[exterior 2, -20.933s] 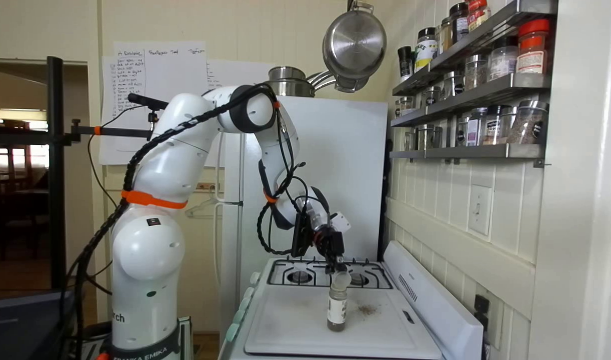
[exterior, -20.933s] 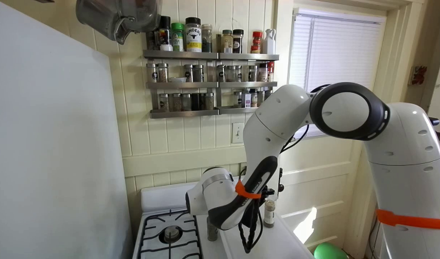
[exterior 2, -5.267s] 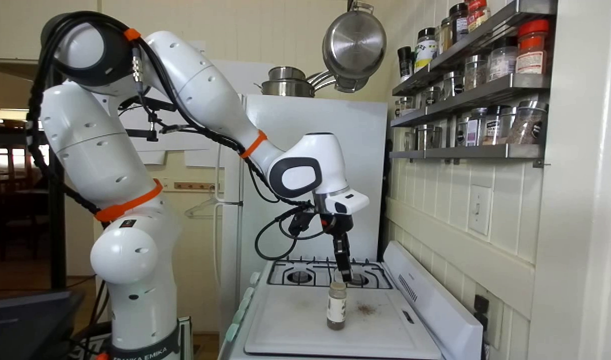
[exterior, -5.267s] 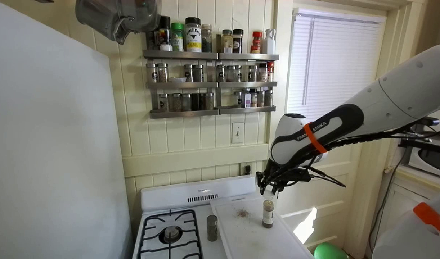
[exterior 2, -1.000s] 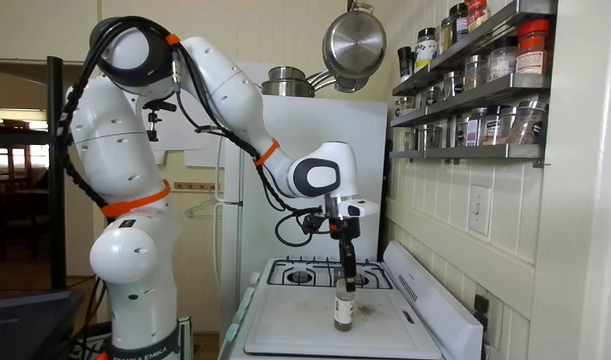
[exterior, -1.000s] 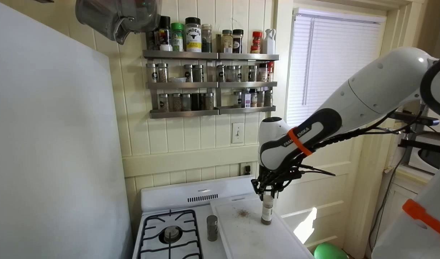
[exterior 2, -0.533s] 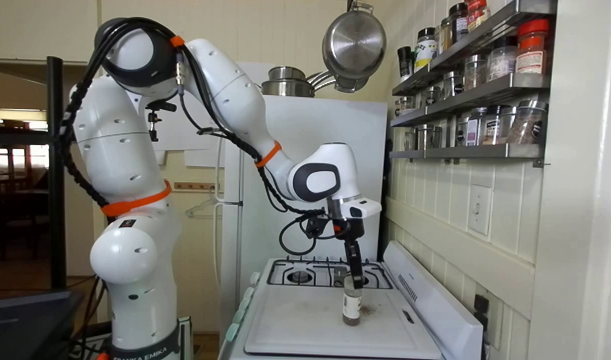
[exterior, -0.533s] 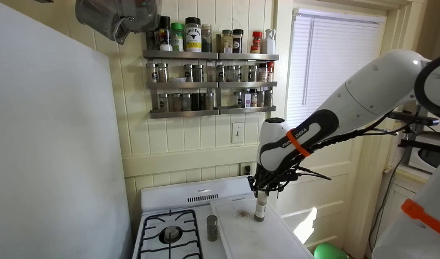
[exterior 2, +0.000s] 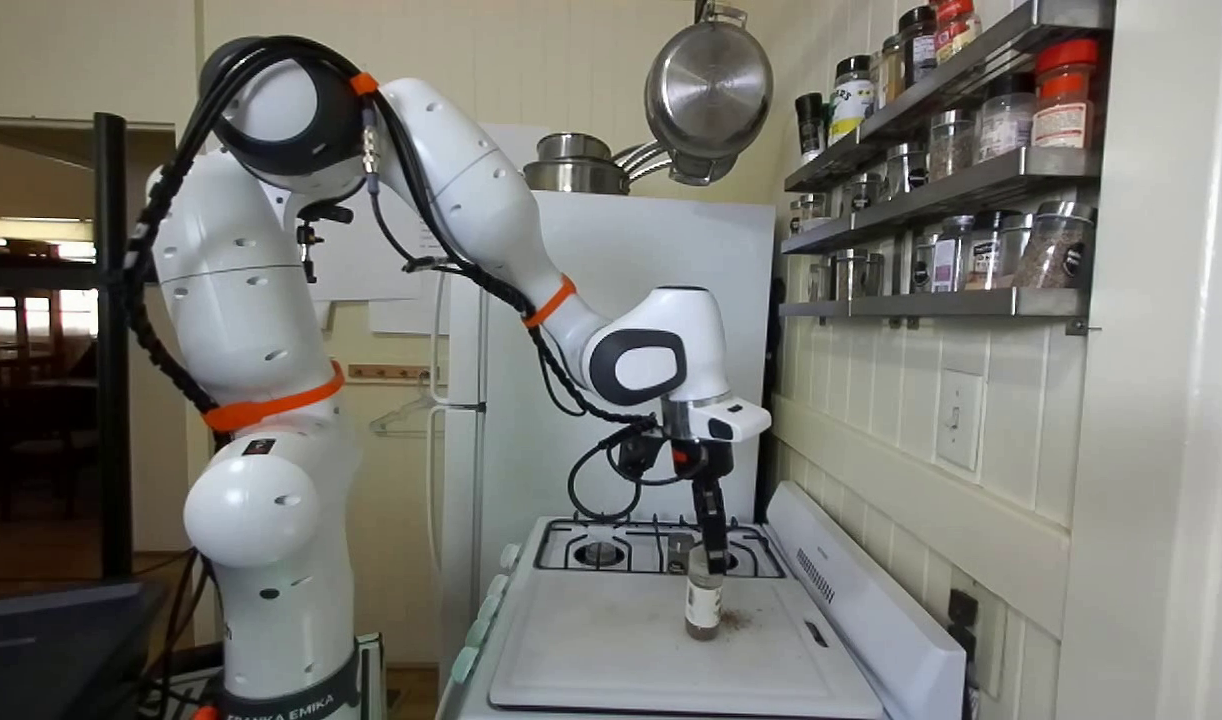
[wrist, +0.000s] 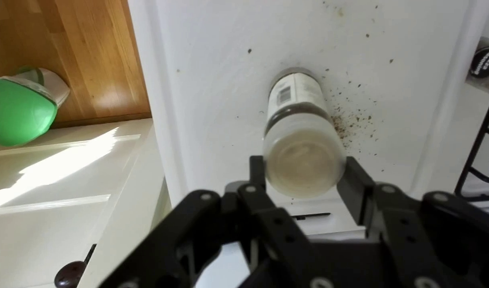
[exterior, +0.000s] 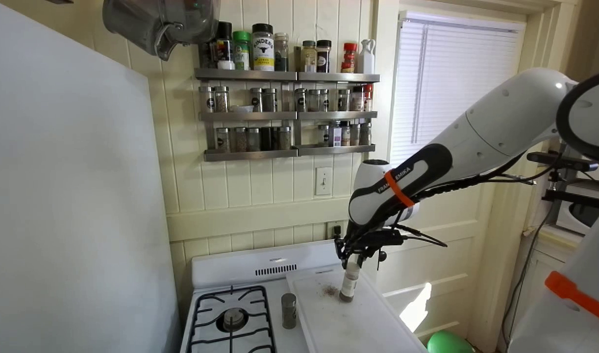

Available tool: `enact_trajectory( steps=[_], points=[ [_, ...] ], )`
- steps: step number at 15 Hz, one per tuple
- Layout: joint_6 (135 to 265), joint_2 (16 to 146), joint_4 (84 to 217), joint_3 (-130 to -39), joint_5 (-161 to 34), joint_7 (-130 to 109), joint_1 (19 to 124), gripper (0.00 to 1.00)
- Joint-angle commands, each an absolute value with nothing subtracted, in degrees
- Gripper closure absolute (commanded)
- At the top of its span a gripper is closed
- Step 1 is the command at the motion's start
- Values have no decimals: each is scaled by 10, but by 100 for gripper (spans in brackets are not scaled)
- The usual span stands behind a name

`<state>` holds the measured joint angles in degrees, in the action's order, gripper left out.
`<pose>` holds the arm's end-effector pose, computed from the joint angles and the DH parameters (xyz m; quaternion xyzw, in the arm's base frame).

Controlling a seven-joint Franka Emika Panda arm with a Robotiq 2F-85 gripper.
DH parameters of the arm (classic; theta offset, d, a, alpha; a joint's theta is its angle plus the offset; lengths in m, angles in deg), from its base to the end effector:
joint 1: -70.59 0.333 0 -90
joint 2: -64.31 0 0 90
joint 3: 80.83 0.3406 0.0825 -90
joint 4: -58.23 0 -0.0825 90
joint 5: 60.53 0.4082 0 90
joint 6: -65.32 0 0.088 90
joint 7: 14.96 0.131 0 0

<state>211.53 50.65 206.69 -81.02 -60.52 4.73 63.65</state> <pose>0.4561 -0.0570 0.3434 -0.9679 0.2308 -0.0988 0.0113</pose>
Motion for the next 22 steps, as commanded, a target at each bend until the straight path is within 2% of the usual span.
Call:
enact_trajectory(
  steps=[1,13,14,16,19,20,22],
  points=[
    [2087,540,2052,-808,-618,54,635,76],
    [2009,585,1983,-789,-730,110,644,76],
    [2008,587,1981,-789,-734,112,645,66],
    [2007,589,1980,-789,-742,117,647,24],
    [2013,596,1984,-792,-748,116,650,4],
    [2014,597,1984,-793,-750,117,651,0],
    [2022,592,1990,-794,-755,124,653,0]
  ],
)
